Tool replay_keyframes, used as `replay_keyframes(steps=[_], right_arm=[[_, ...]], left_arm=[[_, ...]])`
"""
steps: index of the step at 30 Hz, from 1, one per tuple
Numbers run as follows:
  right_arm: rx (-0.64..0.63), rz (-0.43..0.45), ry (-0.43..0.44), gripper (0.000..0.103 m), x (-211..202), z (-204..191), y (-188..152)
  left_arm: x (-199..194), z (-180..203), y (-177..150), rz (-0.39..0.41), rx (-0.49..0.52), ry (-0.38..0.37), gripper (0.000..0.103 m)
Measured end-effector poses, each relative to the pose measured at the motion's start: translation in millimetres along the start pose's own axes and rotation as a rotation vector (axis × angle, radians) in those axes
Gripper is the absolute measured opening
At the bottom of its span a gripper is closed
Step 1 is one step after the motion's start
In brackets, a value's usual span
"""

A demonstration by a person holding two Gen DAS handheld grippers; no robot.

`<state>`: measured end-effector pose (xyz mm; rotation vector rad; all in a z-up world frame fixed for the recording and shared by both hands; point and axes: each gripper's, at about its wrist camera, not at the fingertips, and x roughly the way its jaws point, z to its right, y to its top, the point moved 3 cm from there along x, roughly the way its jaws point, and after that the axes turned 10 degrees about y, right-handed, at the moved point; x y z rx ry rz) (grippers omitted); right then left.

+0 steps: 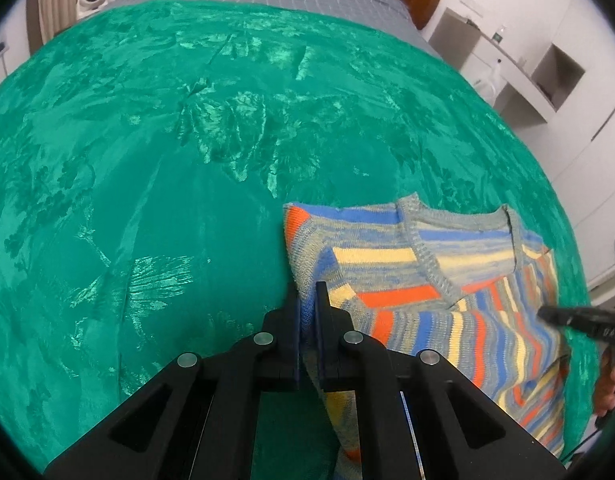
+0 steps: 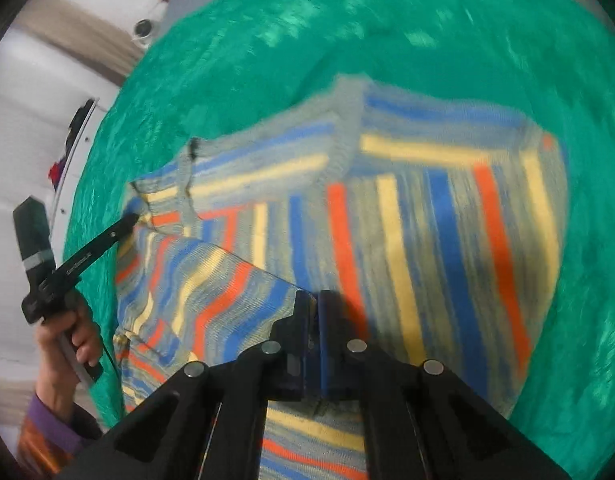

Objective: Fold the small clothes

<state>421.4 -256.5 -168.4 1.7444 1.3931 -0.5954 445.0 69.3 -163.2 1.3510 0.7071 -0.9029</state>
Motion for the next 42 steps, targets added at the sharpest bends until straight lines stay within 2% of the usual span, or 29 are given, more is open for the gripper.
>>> replay_keyframes(steps=[3, 5, 7, 10, 12, 13, 14, 16, 18, 19, 21, 22, 23, 25, 26, 29, 30, 33, 37, 42], right_arm=[[-0.110, 0.124, -0.090, 0.004, -23.8, -15.7, 18.3], [-0.171, 0.162, -0.163, 0.004, -23.1, -19.0, 29.2], [-0.193, 0.152, -0.219, 0.004, -5.1, -13.1, 36.9], [-0.125, 0.063, -0.221, 0.007, 24.9, 7.3, 33.5], [-0.091, 0.109, -0.217, 0.031, 13.9, 11.9, 27.4], [-0.080, 0.177, -0.205, 0.033, -4.8, 8.8, 21.7], [-0.084, 0.207, -0.193, 0.033, -14.5, 5.5, 17.6], [-0.147, 0.244, -0.120, 0.033, -35.6, -14.1, 1.8], [-0.189, 0.176, -0.018, 0.033, -30.8, -29.3, -13.8], [-0.192, 0.106, 0.015, 0.033, -18.4, -32.2, -27.2], [-0.190, 0.003, -0.018, 0.034, 2.4, -28.7, -47.2], [-0.185, -0.060, -0.086, 0.034, 12.6, -20.8, -62.8], [-0.183, -0.049, -0.102, 0.033, 10.2, -19.7, -69.3], [-0.194, 0.038, -0.138, 0.034, -22.5, -30.3, -89.9], [-0.211, 0.079, -0.141, 0.038, -38.8, -37.9, -100.5], [-0.253, 0.194, -0.167, 0.073, -77.8, -53.8, -127.1], [-0.262, 0.232, -0.182, 0.078, -89.5, -59.2, -137.7], [-0.258, 0.285, -0.207, 0.078, -111.6, -66.1, -174.0], [-0.200, 0.325, -0.185, 0.078, -122.5, -73.2, -221.5], [-0.182, 0.347, -0.193, 0.078, -132.5, -80.5, -257.4]], left_arm=[[-3.0, 1.9, 2.0, 0.017, 0.011, 0.001, 0.005], [0.8, 6.3, 3.9, 0.020, 0.024, 0.022, 0.005], [11.2, 8.4, 3.5, 0.002, 0.024, 0.059, 0.006], [17.4, 6.6, -0.7, -0.010, 0.013, 0.107, 0.021], [7.2, 0.8, -2.7, 0.003, -0.012, 0.113, 0.038], [-3.8, -4.3, -4.9, 0.020, -0.026, 0.122, 0.041], [-15.2, -7.2, -8.4, 0.041, -0.032, 0.122, 0.043], [-37.2, -6.7, -23.3, 0.078, -0.022, 0.085, 0.053], [-48.7, 1.1, -44.3, 0.078, 0.016, 0.052, 0.063], [-49.9, 7.5, -62.2, 0.054, 0.062, 0.061, 0.064], [-43.6, 13.4, -93.1, -0.008, 0.145, 0.123, 0.065], [-42.6, 11.7, -110.3, -0.030, 0.179, 0.173, 0.065], [-50.4, 7.6, -122.4, -0.014, 0.181, 0.194, 0.065], [-78.2, -3.8, -140.2, 0.006, 0.124, 0.192, 0.071], [-89.5, -6.6, -145.1, 0.013, 0.098, 0.184, 0.074], [-129.6, -5.7, -158.7, 0.072, 0.056, 0.168, 0.081], [-137.8, -3.7, -161.3, 0.088, 0.054, 0.177, 0.083], [-161.2, 6.6, -169.9, 0.132, 0.058, 0.200, 0.083], [-187.0, 21.4, -180.4, 0.179, 0.067, 0.205, 0.083], [-212.5, 34.3, -192.3, 0.219, 0.097, 0.209, 0.083]])
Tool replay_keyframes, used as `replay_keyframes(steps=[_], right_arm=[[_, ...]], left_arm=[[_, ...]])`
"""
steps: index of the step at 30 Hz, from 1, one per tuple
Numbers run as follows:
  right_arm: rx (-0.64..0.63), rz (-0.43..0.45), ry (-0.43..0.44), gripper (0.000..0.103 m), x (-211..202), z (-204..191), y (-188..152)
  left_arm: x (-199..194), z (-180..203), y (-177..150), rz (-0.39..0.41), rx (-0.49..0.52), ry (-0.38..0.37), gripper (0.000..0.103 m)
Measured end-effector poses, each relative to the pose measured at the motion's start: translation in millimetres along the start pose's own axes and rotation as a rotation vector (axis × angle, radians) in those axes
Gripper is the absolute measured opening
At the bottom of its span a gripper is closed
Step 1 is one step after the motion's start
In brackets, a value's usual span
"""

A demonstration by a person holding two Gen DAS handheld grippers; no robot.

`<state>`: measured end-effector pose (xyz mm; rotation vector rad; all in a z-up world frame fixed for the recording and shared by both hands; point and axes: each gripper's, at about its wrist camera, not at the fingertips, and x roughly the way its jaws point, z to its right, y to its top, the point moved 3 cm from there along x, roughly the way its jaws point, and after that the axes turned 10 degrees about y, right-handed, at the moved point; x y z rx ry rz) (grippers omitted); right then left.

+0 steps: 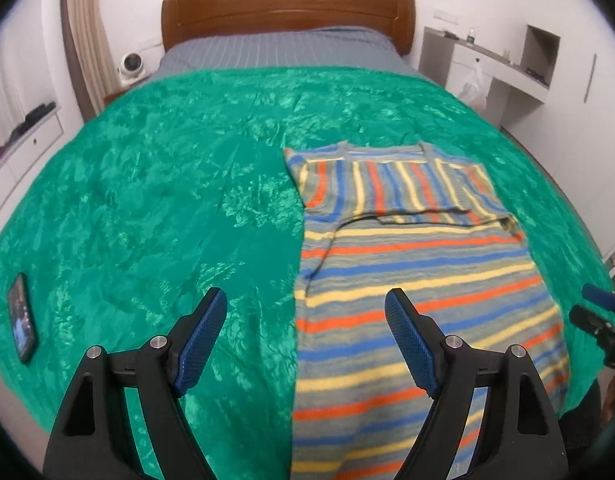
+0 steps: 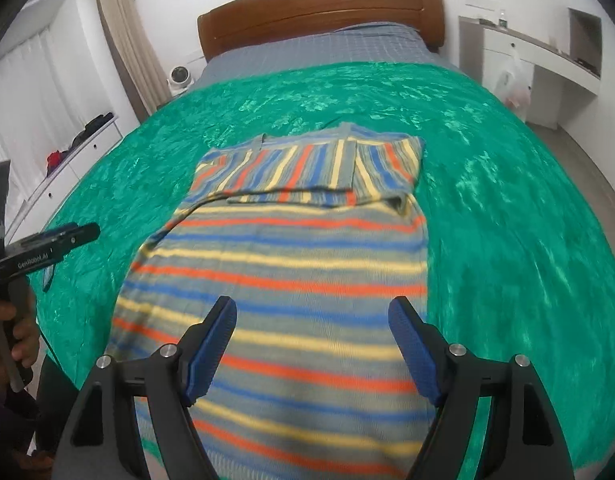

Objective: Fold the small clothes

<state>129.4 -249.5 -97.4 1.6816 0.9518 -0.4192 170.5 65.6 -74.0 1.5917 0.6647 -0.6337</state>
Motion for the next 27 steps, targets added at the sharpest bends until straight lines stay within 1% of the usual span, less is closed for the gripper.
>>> replay_keyframes(steps=[6, 8, 10, 12, 14, 16, 19, 21, 24, 27], right_arm=[[-0.030, 0.032, -0.047, 0.078, -28.2, -17.2, -15.8], [-0.052, 0.034, -0.110, 0.078, -36.8, -23.7, -16.5], [-0.074, 0.035, -0.199, 0.078, -47.9, -31.4, -15.8], [-0.087, 0.039, -0.293, 0.086, -58.7, -36.5, -13.4], [-0.103, 0.066, -0.362, 0.089, -71.7, -40.7, -11.4], [-0.116, 0.099, -0.418, 0.089, -85.5, -43.1, -8.8], [-0.127, 0.123, -0.466, 0.089, -95.9, -41.1, -5.4], [-0.130, 0.134, -0.480, 0.089, -100.2, -39.1, -3.8], [-0.116, 0.132, -0.484, 0.089, -102.7, -34.1, -4.6], [-0.089, 0.123, -0.489, 0.089, -102.2, -27.3, -7.4]], left_arm=[[-30.1, -2.0, -10.6, 0.046, 0.014, 0.002, 0.083], [-37.0, -3.0, -15.6, 0.051, 0.007, -0.006, 0.083], [-45.9, -4.8, -24.6, 0.058, -0.003, -0.013, 0.084], [-51.6, -7.7, -35.6, 0.060, -0.017, -0.015, 0.089], [-53.4, -9.5, -51.2, 0.044, -0.030, -0.021, 0.089], [-51.2, -9.2, -64.2, 0.015, -0.028, -0.014, 0.089], [-47.1, -7.2, -78.1, -0.016, -0.015, 0.013, 0.089], [-46.5, -6.1, -84.6, -0.033, -0.015, 0.030, 0.089], [-47.0, -4.5, -90.4, -0.058, -0.019, 0.038, 0.089], [-45.7, -1.4, -93.1, -0.064, 0.002, 0.056, 0.089]])
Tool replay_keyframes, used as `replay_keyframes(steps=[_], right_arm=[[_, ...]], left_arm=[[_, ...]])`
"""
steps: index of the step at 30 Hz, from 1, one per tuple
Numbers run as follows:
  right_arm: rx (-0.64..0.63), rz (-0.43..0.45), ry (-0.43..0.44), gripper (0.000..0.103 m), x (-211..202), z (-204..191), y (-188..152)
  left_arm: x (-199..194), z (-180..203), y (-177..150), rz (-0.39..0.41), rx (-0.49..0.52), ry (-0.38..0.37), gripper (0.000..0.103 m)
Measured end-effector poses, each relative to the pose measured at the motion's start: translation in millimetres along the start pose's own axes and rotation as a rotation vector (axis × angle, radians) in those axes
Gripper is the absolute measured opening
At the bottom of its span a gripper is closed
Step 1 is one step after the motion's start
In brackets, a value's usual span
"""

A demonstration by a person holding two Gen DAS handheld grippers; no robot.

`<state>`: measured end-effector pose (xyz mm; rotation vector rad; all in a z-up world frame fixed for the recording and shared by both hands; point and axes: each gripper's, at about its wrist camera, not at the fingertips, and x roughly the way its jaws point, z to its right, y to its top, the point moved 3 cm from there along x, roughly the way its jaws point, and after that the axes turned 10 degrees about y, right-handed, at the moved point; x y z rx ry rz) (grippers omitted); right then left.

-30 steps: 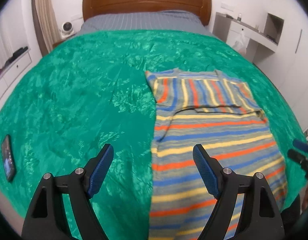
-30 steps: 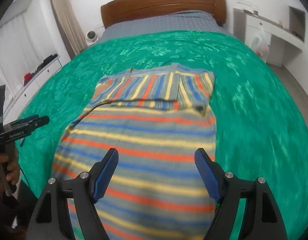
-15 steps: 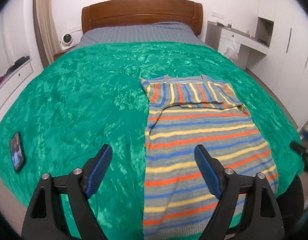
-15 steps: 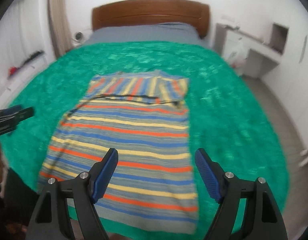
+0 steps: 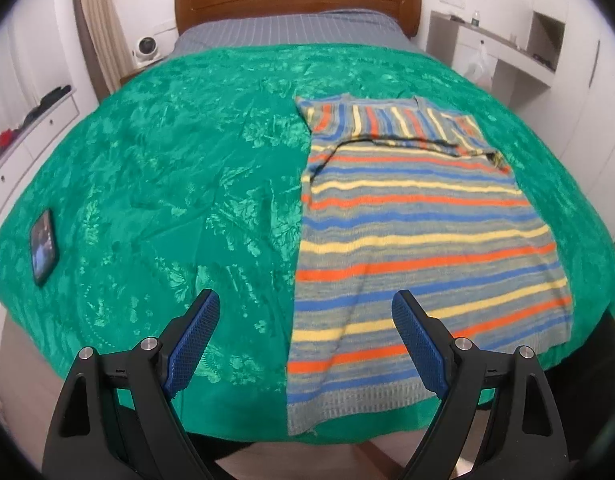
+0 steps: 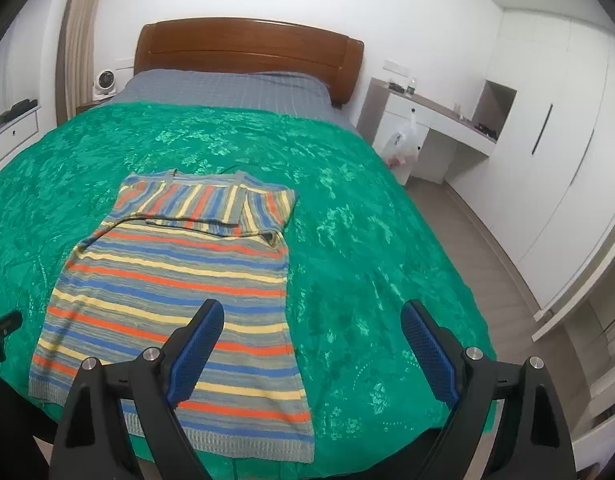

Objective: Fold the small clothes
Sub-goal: 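Move both grippers to the sweater hem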

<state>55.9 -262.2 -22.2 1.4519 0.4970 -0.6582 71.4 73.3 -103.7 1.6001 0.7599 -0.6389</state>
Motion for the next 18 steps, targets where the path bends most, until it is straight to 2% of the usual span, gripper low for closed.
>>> replay_keyframes(steps=[8, 18], right_arm=[[0.005, -0.037, -0.048, 0.089, 10.7, 4.6, -5.4], [-0.026, -0.065, -0.087, 0.089, 22.8, 2.0, 0.3]], left_arm=[[16.1, 7.9, -5.4, -0.035, 0.024, -0.006, 0.089], [39.3, 7.6, -8.1, -0.083, 0.003, -0.019, 0.089]])
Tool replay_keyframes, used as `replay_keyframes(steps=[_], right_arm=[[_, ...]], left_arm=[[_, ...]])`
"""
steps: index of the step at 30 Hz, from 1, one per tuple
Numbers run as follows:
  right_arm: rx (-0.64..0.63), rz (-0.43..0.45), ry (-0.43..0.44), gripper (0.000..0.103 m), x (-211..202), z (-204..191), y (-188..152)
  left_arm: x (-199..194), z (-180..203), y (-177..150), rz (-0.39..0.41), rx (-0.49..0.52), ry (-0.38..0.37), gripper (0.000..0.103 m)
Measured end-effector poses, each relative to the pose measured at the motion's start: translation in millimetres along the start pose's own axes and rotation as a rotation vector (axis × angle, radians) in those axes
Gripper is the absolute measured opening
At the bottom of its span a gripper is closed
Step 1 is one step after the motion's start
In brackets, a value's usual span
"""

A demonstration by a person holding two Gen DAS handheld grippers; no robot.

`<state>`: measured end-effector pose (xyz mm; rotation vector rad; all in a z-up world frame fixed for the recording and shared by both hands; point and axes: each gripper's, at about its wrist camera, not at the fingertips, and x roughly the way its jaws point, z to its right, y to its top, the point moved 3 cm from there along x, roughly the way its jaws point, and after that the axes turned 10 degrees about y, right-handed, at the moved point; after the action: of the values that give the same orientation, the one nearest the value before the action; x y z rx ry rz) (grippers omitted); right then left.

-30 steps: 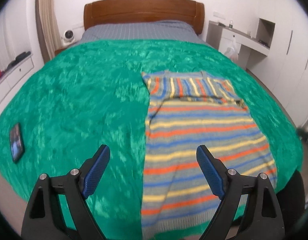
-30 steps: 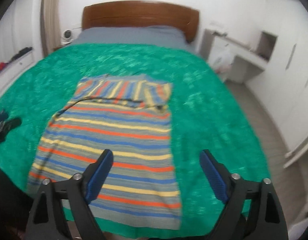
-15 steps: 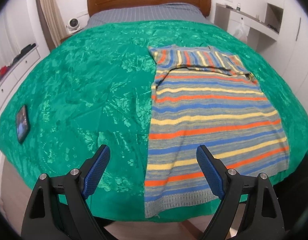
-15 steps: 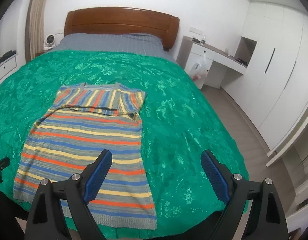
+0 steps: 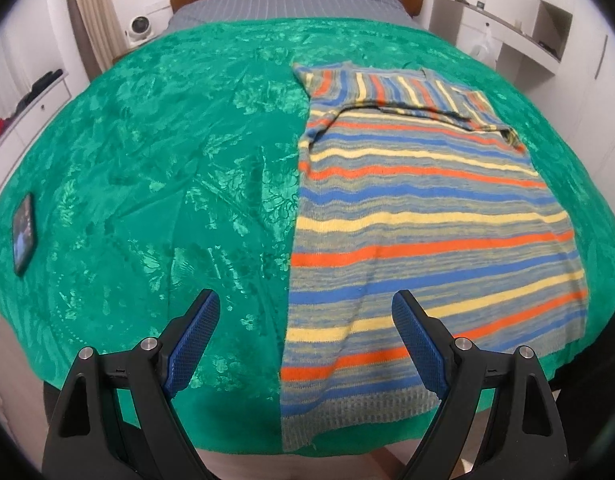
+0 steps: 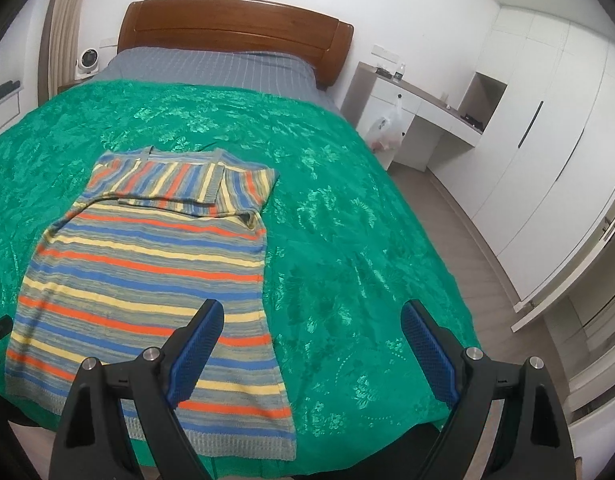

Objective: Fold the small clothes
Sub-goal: 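Move both grippers to the sweater hem, then grasp the sweater hem with both grippers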

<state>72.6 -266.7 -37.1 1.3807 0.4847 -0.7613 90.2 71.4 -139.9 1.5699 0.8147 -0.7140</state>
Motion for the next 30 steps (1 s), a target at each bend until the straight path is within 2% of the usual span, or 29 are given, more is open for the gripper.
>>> replay_keyframes(steps=[9, 12, 14, 18, 20, 22, 25, 26, 28, 29, 30], right_arm=[[-0.019, -0.018, -0.021, 0.089, 11.2, 1.4, 3.0], [-0.060, -0.019, 0.002, 0.089, 18.7, 4.7, -1.3], [-0.078, -0.055, 0.048, 0.090, 30.1, 14.9, -12.6], [0.101, -0.233, 0.301, 0.089, 68.4, 60.7, -63.3], [0.194, -0.348, 0.437, 0.086, 89.8, 65.7, -92.3], [0.225, -0.398, 0.538, 0.079, 104.8, 56.9, -112.0], [0.199, -0.466, 0.526, 0.077, 122.1, 41.1, -131.0], [0.190, -0.475, 0.543, 0.072, 123.8, 35.7, -134.2], [0.165, -0.512, 0.601, 0.020, 124.7, 24.2, -140.4], [0.173, -0.539, 0.622, 0.005, 125.3, 21.8, -142.7], [0.182, -0.544, 0.627, 0.005, 122.6, 22.1, -142.3]], left_arm=[[12.8, -0.4, -0.1, -0.024, -0.008, 0.004, 0.089], [22.9, -1.4, -6.4, -0.055, 0.004, 0.012, 0.090], [35.5, -5.7, -16.4, -0.113, 0.005, 0.014, 0.091], [56.3, -16.8, -41.8, -0.210, -0.032, -0.018, 0.091], [57.4, -14.2, -47.9, -0.214, -0.024, -0.025, 0.091], [54.7, -7.5, -50.5, -0.210, 0.011, -0.028, 0.091], [52.0, 0.5, -56.9, -0.231, 0.057, -0.035, 0.089], [51.9, 1.6, -59.1, -0.238, 0.062, -0.040, 0.082], [50.8, 5.9, -65.2, -0.266, 0.076, -0.054, 0.054], [50.3, 7.3, -66.8, -0.281, 0.080, -0.067, 0.013], [50.1, 7.5, -68.6, -0.304, 0.075, -0.087, 0.003]])
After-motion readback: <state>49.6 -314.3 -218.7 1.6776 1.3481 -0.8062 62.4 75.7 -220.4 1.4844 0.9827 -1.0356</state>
